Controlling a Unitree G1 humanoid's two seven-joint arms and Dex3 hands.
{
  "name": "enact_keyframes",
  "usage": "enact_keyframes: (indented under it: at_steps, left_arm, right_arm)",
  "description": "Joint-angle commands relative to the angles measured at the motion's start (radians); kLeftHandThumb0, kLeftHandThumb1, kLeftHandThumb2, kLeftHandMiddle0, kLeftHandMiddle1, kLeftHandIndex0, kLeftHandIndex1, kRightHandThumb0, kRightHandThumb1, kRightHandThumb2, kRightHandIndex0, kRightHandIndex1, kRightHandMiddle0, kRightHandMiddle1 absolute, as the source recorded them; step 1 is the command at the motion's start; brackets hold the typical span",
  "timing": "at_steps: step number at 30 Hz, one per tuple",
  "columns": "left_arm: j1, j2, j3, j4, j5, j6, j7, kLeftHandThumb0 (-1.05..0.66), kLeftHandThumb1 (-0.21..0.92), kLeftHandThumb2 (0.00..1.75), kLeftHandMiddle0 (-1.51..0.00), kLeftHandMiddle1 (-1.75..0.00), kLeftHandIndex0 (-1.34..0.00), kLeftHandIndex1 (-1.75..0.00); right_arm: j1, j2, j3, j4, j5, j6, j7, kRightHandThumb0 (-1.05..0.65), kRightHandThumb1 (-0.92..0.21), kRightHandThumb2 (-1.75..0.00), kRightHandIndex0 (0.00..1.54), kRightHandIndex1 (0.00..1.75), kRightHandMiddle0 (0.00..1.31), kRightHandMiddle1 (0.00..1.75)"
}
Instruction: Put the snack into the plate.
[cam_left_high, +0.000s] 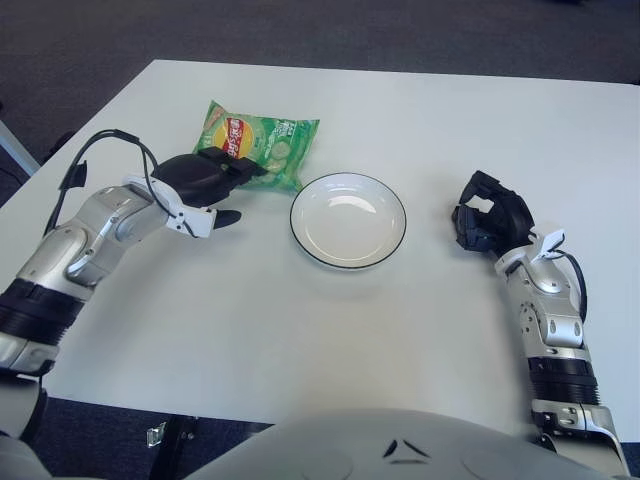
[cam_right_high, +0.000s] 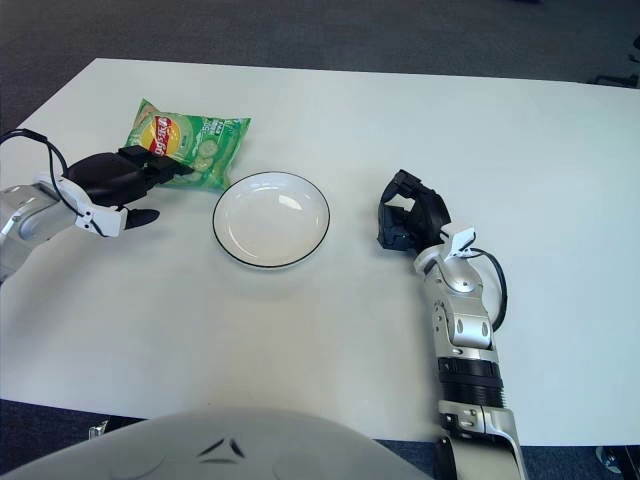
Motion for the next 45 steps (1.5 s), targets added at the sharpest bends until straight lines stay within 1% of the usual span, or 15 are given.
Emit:
enact_keyframes:
  at_steps: [1, 5, 10, 16, 20, 22, 24, 25, 28, 29, 31, 34, 36, 40, 45]
  left_arm:
    - [0.081, 0.069, 0.076, -0.281, 0.051, 0.112, -0.186, -0.86, 0.92, 1.05, -0.16, -0.32, 0.0, -0.52]
    - [0.109, 0.073, 0.107, -0.331, 0.067, 0.128, -0.226, -0.83, 0.92, 1.01, -0.17, -0.32, 0.0, -0.54]
    - [0.143, 0.061, 0.135, -0.362, 0.098, 0.123, -0.236, -0.78, 0.92, 0.92, -0.23, -0.35, 0.0, -0.61]
    - [0.161, 0.048, 0.168, -0.389, 0.126, 0.092, -0.213, -0.74, 0.92, 0.84, -0.27, -0.39, 0.0, -0.73]
    - [0.147, 0.022, 0.172, -0.389, 0.184, 0.082, -0.171, -0.71, 0.92, 0.8, -0.24, -0.39, 0.0, -0.75]
    - [0.096, -0.021, 0.138, -0.346, 0.249, 0.088, -0.127, -0.69, 0.92, 0.77, -0.2, -0.38, 0.0, -0.71]
    - [0.065, -0.075, 0.115, -0.307, 0.324, 0.102, -0.054, -0.68, 0.92, 0.74, -0.17, -0.36, 0.0, -0.68]
    - [0.067, -0.107, 0.111, -0.293, 0.362, 0.115, -0.001, -0.67, 0.92, 0.73, -0.15, -0.35, 0.0, -0.67]
    - [0.074, -0.173, 0.104, -0.255, 0.436, 0.138, 0.11, -0.67, 0.92, 0.67, -0.12, -0.32, 0.0, -0.63]
    - [0.071, -0.213, 0.087, -0.192, 0.47, 0.153, 0.203, -0.67, 0.92, 0.66, -0.11, -0.31, 0.0, -0.63]
    - [0.061, -0.27, 0.061, -0.085, 0.514, 0.171, 0.346, -0.66, 0.89, 0.62, -0.08, -0.28, 0.0, -0.58]
    - [0.025, -0.322, 0.045, 0.038, 0.527, 0.179, 0.482, -0.67, 0.85, 0.58, -0.06, -0.25, 0.0, -0.53]
    - [0.006, -0.341, 0.043, 0.08, 0.521, 0.18, 0.53, -0.67, 0.82, 0.56, -0.05, -0.24, 0.0, -0.52]
    - [-0.023, -0.37, 0.048, 0.127, 0.498, 0.187, 0.581, -0.72, 0.77, 0.54, -0.02, -0.2, 0.0, -0.5]
    - [-0.072, -0.381, 0.037, 0.193, 0.484, 0.203, 0.576, -0.8, 0.76, 0.51, -0.01, -0.11, 0.0, -0.4]
  right_arm:
    - [0.097, 0.06, 0.019, 0.071, 0.015, 0.051, 0.004, -0.5, -0.28, -1.36, 1.3, 1.75, 0.65, 1.75]
    - [0.102, 0.064, 0.018, 0.064, 0.015, 0.052, -0.002, -0.5, -0.28, -1.36, 1.3, 1.75, 0.65, 1.75]
    - [0.101, 0.064, 0.017, 0.063, 0.014, 0.056, -0.001, -0.5, -0.28, -1.36, 1.3, 1.75, 0.65, 1.75]
    - [0.097, 0.062, 0.016, 0.068, 0.014, 0.057, 0.003, -0.5, -0.28, -1.36, 1.29, 1.75, 0.65, 1.75]
    - [0.095, 0.062, 0.017, 0.074, 0.012, 0.053, 0.005, -0.5, -0.28, -1.36, 1.29, 1.75, 0.65, 1.75]
    - [0.092, 0.061, 0.017, 0.079, 0.011, 0.048, 0.006, -0.5, -0.28, -1.36, 1.29, 1.75, 0.65, 1.75]
    - [0.092, 0.061, 0.017, 0.081, 0.011, 0.045, 0.007, -0.5, -0.28, -1.36, 1.29, 1.75, 0.65, 1.75]
    - [0.091, 0.062, 0.016, 0.084, 0.011, 0.043, 0.008, -0.5, -0.28, -1.36, 1.29, 1.75, 0.65, 1.75]
    - [0.089, 0.062, 0.016, 0.089, 0.012, 0.039, 0.01, -0.5, -0.28, -1.36, 1.29, 1.75, 0.65, 1.75]
    - [0.088, 0.062, 0.016, 0.09, 0.013, 0.037, 0.011, -0.5, -0.28, -1.36, 1.29, 1.75, 0.65, 1.75]
    - [0.087, 0.063, 0.016, 0.094, 0.013, 0.034, 0.012, -0.5, -0.28, -1.36, 1.29, 1.75, 0.65, 1.75]
    - [0.084, 0.063, 0.016, 0.1, 0.012, 0.031, 0.012, -0.5, -0.28, -1.36, 1.29, 1.75, 0.65, 1.75]
    - [0.084, 0.063, 0.016, 0.101, 0.011, 0.031, 0.012, -0.5, -0.28, -1.36, 1.29, 1.75, 0.65, 1.75]
    - [0.082, 0.064, 0.016, 0.105, 0.009, 0.028, 0.009, -0.5, -0.28, -1.37, 1.29, 1.75, 0.65, 1.75]
    - [0.079, 0.066, 0.014, 0.114, 0.012, 0.021, 0.012, -0.5, -0.27, -1.37, 1.29, 1.75, 0.65, 1.75]
